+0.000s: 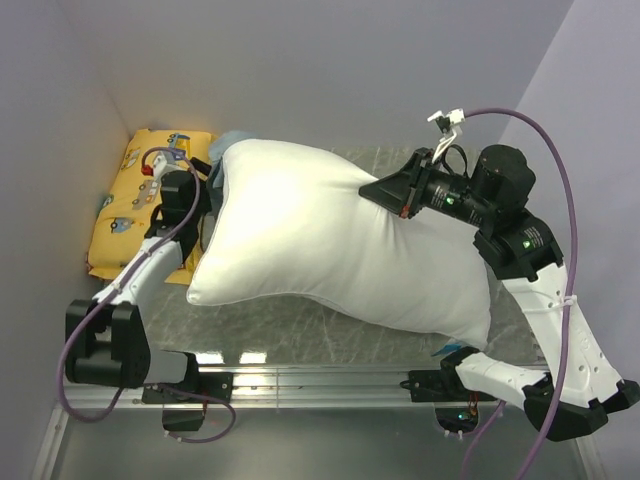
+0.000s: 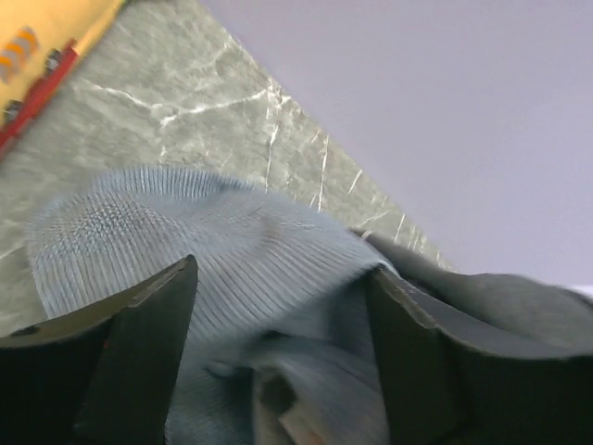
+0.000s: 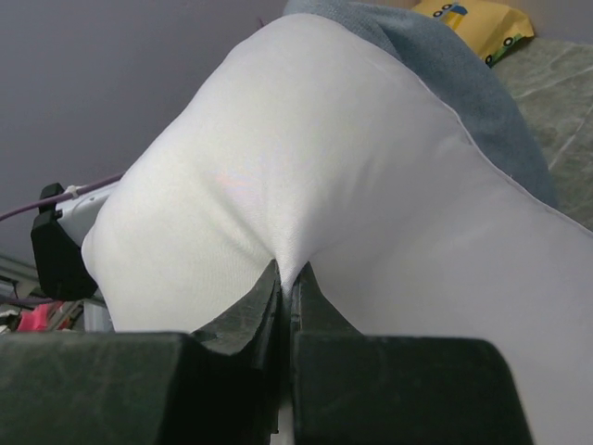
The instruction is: Remove the pillowcase from the pillow
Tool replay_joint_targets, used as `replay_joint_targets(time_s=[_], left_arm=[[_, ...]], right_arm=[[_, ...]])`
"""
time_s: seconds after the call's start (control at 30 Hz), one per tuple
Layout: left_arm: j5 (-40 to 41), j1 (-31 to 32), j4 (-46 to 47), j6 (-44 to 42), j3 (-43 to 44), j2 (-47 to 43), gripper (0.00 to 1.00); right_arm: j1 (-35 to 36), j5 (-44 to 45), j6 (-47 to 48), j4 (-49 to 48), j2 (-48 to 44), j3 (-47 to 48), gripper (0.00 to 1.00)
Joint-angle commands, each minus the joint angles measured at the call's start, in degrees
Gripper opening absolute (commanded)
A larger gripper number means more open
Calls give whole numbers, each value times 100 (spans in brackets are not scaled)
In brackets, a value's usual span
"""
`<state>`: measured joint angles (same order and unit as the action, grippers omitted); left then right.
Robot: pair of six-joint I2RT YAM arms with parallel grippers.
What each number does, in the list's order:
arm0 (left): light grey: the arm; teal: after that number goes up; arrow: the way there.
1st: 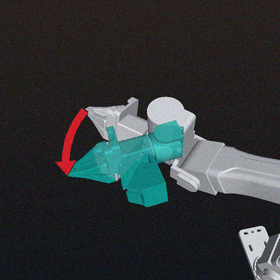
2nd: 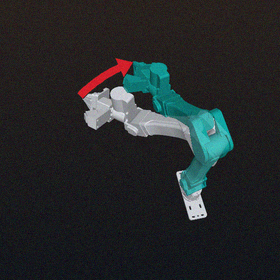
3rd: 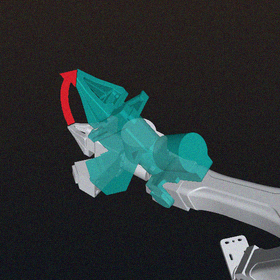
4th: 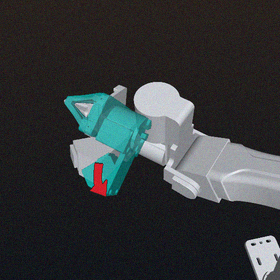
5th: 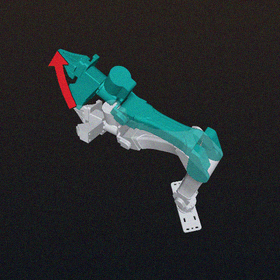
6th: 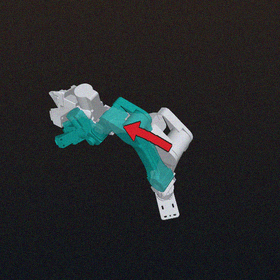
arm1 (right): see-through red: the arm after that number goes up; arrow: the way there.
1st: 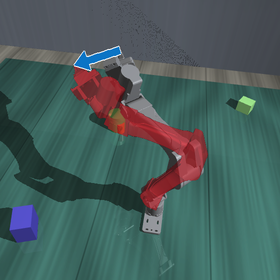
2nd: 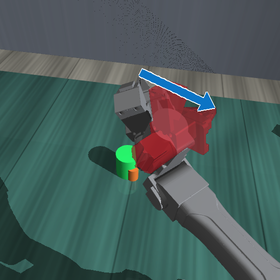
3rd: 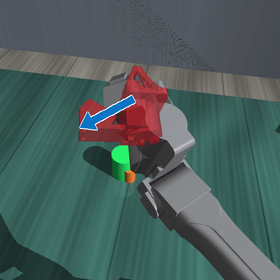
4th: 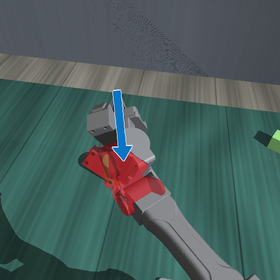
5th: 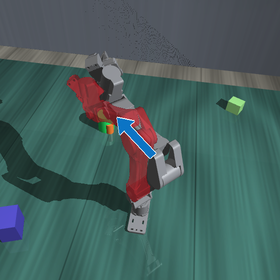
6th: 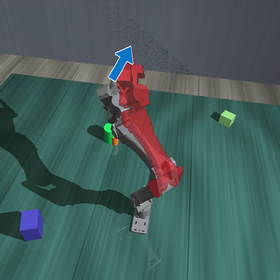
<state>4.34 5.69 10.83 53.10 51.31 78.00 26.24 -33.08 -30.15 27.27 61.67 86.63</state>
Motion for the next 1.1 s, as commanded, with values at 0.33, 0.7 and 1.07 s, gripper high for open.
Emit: replay_joint_targets(time_s=[0.33, 0.7, 1.07], left_arm=[[-807, -991, -1383, -467, 680, -2068, 90], [-2963, -991, -1285, -634, 90, -3018, 94], [-2711, -1000, -811, -169, -174, -2862, 12]], right_arm=[[-40, -603, 264, -1215, -559, -497, 0], [-40, -542, 352, -1224, -577, -647, 0], [-40, -401, 413, -1127, -691, -691, 0]])
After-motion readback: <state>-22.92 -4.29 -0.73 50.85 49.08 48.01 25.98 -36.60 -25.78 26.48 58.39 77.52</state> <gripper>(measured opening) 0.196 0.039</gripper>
